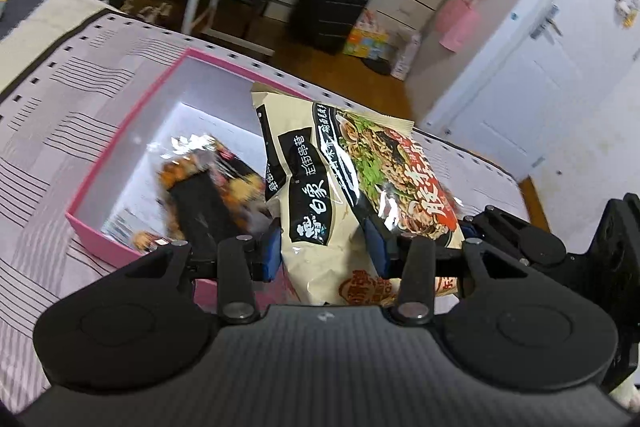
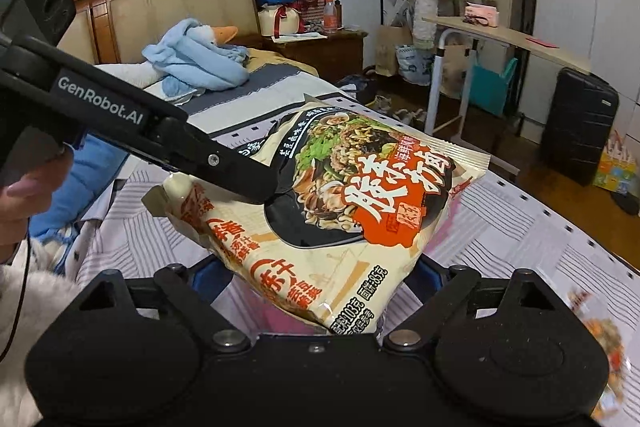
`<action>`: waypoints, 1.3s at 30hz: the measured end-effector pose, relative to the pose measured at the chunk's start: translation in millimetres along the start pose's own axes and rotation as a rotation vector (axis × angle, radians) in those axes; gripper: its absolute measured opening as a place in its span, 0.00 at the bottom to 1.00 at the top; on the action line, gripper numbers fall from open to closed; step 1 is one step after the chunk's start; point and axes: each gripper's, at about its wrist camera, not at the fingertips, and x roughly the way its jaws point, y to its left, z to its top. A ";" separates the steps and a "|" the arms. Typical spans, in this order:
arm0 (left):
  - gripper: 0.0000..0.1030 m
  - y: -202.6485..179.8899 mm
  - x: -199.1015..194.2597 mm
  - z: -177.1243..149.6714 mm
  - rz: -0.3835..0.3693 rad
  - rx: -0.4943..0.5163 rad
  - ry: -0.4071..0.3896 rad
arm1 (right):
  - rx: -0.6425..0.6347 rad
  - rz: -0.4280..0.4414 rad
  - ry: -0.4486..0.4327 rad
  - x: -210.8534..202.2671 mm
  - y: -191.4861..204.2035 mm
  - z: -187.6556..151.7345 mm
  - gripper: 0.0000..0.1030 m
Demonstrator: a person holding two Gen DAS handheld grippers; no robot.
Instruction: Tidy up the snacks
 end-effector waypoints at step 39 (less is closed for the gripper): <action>0.45 -0.7 46.3 41.7 0.197 0.124 -0.046 | 0.166 -0.180 -0.108 -36.3 -55.2 -0.9 0.87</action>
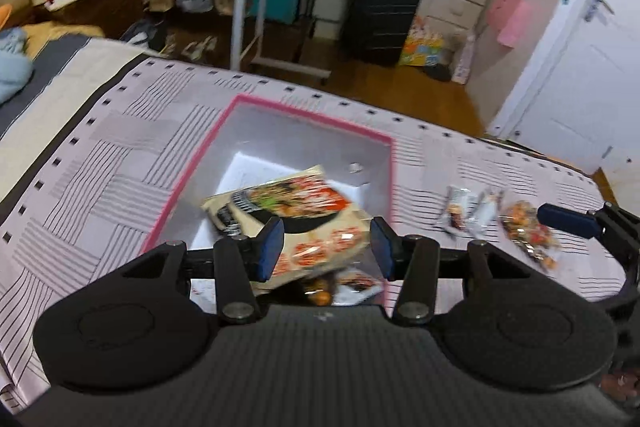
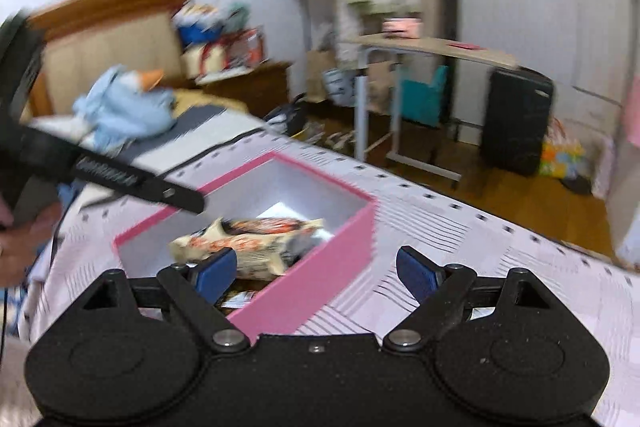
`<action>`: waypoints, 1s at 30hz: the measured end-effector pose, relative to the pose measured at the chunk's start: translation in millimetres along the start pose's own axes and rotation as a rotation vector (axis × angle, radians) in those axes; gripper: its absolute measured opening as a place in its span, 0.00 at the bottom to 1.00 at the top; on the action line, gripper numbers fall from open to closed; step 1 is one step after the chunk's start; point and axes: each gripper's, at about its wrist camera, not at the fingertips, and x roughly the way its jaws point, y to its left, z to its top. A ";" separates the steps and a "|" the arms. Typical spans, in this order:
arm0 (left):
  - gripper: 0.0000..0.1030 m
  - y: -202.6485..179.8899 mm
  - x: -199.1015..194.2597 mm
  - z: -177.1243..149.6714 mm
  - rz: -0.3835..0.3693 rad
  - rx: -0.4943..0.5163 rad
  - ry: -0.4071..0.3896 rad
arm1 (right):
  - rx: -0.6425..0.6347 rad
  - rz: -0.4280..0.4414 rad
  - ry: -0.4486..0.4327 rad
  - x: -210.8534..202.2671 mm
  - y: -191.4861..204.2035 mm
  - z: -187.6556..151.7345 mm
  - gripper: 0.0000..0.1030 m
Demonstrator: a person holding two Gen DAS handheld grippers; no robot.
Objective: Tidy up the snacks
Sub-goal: 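Move the left tool to a white wafer bar and close on it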
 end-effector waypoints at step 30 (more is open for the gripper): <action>0.36 -177.4 187.6 -13.6 -0.123 0.092 0.125 | 0.267 -0.071 0.080 91.7 -161.3 -105.9 0.42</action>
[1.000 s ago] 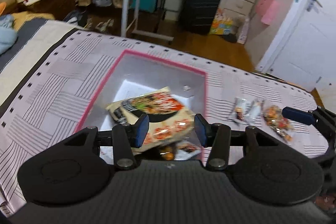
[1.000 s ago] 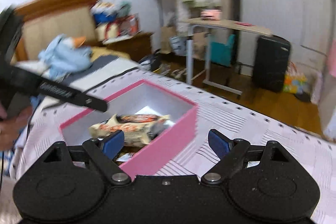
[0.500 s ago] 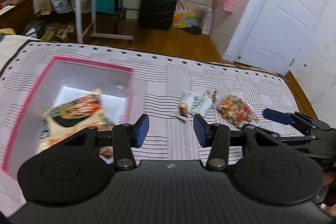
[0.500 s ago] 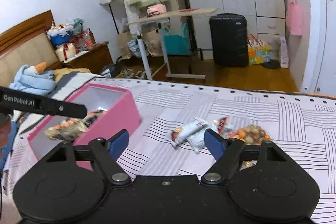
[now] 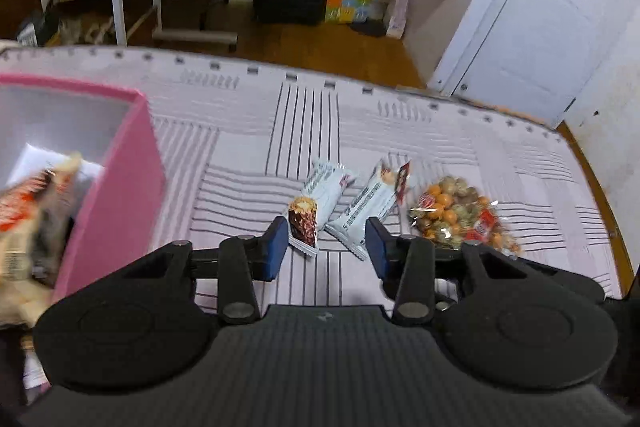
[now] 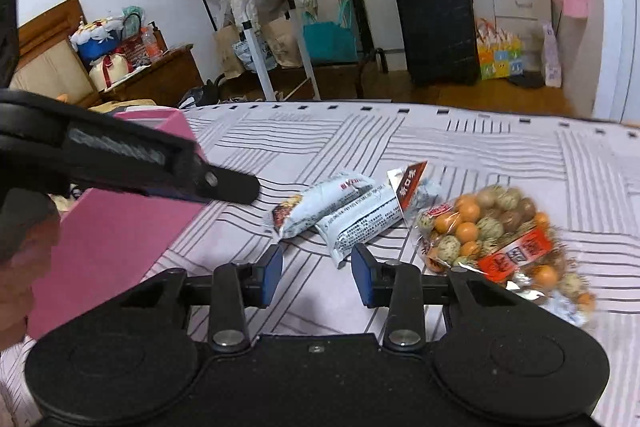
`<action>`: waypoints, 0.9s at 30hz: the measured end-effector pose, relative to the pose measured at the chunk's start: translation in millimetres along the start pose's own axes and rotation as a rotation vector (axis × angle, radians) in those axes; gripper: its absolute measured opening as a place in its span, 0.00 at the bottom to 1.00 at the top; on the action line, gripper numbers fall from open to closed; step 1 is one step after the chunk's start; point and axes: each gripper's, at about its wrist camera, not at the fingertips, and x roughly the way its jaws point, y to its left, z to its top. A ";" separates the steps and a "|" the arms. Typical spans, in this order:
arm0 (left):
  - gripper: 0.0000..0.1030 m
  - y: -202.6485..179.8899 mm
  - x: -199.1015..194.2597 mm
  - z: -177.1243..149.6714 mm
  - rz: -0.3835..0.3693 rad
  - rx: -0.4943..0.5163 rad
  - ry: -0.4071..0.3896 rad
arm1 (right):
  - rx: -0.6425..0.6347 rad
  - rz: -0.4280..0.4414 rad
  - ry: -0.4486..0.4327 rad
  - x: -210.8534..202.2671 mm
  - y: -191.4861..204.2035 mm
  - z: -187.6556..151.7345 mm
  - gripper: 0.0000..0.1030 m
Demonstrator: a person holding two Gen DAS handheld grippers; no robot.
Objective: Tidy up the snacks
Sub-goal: 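Move the left tool to a white wafer bar and close on it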
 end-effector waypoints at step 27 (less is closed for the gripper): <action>0.36 24.9 99.1 3.2 0.015 -0.080 0.110 | -0.168 -0.063 0.048 57.5 -15.8 18.3 0.75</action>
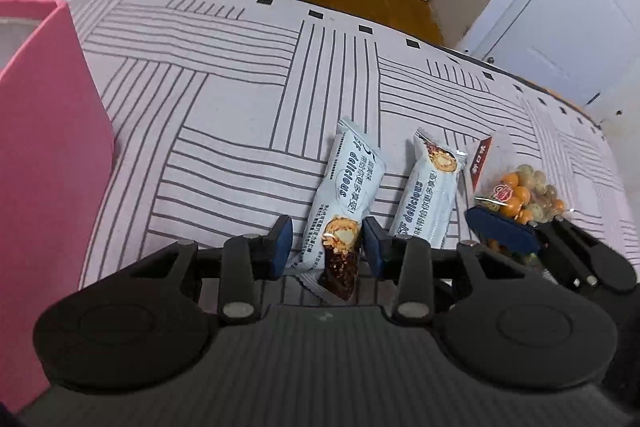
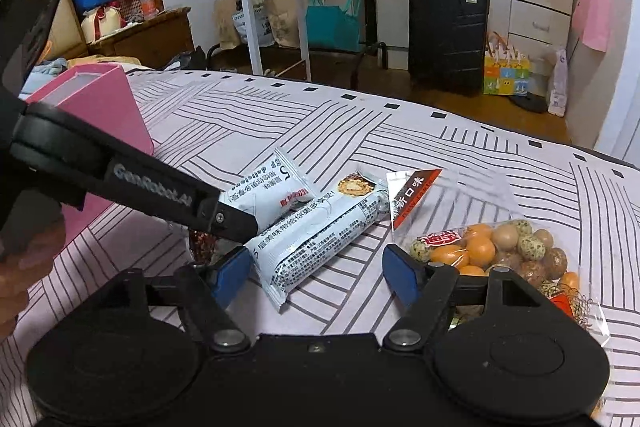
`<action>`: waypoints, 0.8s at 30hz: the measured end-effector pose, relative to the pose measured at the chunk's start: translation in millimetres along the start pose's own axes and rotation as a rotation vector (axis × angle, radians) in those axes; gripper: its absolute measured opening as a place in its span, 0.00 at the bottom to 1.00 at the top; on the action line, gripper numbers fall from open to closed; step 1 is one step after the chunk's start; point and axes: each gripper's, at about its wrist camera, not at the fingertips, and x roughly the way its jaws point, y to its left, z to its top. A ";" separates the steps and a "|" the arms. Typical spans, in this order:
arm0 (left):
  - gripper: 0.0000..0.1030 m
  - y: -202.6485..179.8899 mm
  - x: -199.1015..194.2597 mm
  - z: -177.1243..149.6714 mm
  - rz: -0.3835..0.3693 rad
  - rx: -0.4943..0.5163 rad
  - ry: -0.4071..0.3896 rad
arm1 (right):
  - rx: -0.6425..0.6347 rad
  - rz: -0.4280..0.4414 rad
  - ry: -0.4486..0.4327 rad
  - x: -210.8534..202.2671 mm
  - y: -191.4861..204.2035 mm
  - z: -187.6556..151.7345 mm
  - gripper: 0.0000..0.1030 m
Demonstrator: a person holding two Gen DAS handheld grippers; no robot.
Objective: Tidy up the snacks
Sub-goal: 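Move the left tool to a white wafer bar and close on it, then lift the wafer bar with the left tool and carry it over the box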
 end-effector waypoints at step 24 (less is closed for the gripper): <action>0.24 14.0 -33.7 -24.4 0.041 -0.059 -0.064 | 0.000 -0.016 0.095 -16.6 22.7 -9.4 0.72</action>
